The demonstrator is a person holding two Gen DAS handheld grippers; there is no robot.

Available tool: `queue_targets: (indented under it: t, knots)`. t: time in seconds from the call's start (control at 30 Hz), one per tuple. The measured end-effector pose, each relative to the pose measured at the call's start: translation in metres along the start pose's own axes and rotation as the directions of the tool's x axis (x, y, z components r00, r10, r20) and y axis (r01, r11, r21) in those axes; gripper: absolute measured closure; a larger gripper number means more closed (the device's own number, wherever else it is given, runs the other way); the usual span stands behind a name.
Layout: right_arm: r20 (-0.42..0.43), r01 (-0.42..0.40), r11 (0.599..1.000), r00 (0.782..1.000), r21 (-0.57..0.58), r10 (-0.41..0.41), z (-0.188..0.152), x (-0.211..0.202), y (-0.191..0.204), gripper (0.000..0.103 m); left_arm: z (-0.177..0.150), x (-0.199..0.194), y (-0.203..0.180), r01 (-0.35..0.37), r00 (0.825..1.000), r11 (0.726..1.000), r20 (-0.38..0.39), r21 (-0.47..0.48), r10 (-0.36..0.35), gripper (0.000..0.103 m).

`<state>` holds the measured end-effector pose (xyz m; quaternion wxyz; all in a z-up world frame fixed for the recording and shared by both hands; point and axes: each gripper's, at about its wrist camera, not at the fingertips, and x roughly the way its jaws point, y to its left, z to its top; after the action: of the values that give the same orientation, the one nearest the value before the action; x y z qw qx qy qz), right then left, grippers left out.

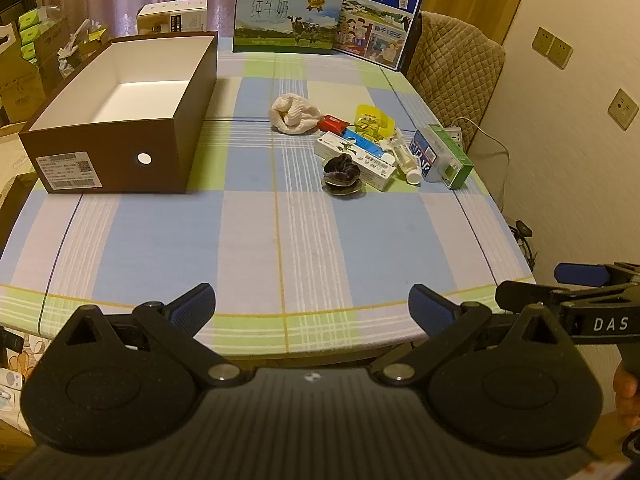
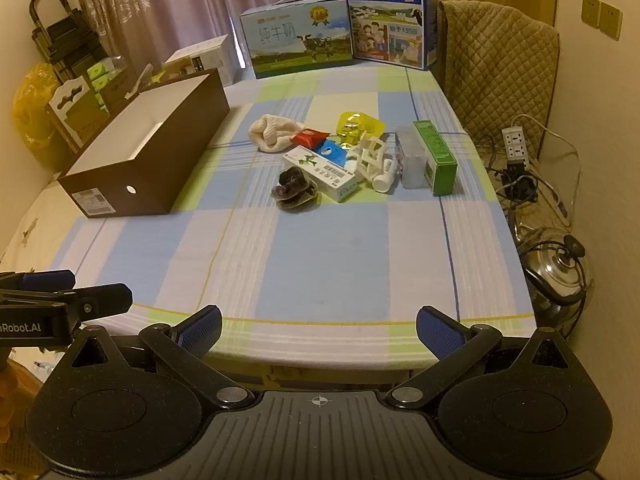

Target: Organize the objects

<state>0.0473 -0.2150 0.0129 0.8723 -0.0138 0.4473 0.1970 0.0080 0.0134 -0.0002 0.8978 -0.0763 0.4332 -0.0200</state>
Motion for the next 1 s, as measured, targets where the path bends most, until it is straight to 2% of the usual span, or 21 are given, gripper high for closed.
queue_targets:
  t: [0.7, 1.0]
  knots:
    - [-0.013, -0.019, 1.000, 1.000, -0.006, 0.019, 0.013, 0.011, -0.009, 0.002, 0.010, 0.009, -0.002, -0.016, 1.000, 1.000, -0.008, -0.008, 0.015, 0.001]
    - [-0.005, -0.028, 1.000, 1.000, -0.010, 0.028, 0.026, 0.017, -0.018, 0.002, 0.025, 0.016, -0.010, -0.023, 1.000, 1.000, 0.001, -0.011, 0.023, 0.001]
